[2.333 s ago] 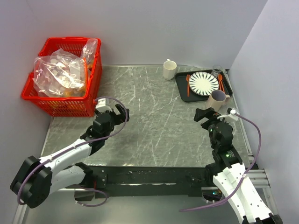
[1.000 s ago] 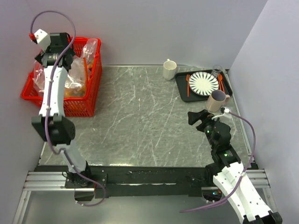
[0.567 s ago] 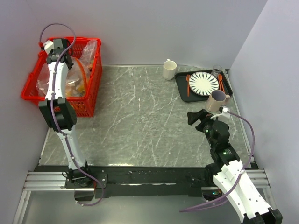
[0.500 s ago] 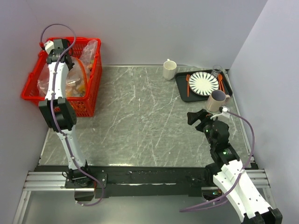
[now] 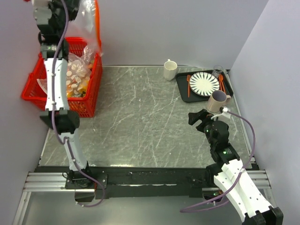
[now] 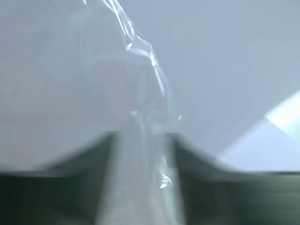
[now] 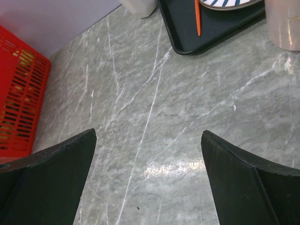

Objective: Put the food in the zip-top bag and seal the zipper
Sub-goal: Place the zipper food storage bag at the center of the board, then pick up the zipper food storage bag from the bin, then place the zipper food storage bag at the center of the board, then pick up the zipper food storage bag from the bin.

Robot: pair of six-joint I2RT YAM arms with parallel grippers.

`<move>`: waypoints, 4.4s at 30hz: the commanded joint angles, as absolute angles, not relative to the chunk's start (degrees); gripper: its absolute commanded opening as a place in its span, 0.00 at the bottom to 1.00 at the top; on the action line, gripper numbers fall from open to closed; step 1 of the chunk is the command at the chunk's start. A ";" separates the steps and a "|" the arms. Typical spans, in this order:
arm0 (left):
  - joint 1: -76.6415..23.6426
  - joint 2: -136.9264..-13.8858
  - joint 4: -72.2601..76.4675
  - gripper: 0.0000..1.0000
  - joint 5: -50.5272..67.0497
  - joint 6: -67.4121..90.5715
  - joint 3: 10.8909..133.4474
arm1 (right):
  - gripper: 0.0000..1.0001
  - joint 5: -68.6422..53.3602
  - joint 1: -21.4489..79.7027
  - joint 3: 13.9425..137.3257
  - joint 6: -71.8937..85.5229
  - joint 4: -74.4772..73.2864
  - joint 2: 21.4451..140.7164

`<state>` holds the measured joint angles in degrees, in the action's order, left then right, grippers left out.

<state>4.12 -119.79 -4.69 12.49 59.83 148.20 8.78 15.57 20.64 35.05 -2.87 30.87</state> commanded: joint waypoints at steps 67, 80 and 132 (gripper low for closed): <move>-6.24 -117.35 -14.22 0.99 8.64 41.33 138.79 | 1.00 5.02 15.73 24.60 31.91 -0.44 34.54; -4.84 -93.25 -34.53 0.99 -27.40 19.87 120.24 | 0.97 -3.95 28.20 43.75 30.06 -0.18 57.72; -1.84 -91.68 -35.42 0.01 -26.56 20.21 114.70 | 0.83 2.54 41.75 67.42 21.71 -8.61 82.01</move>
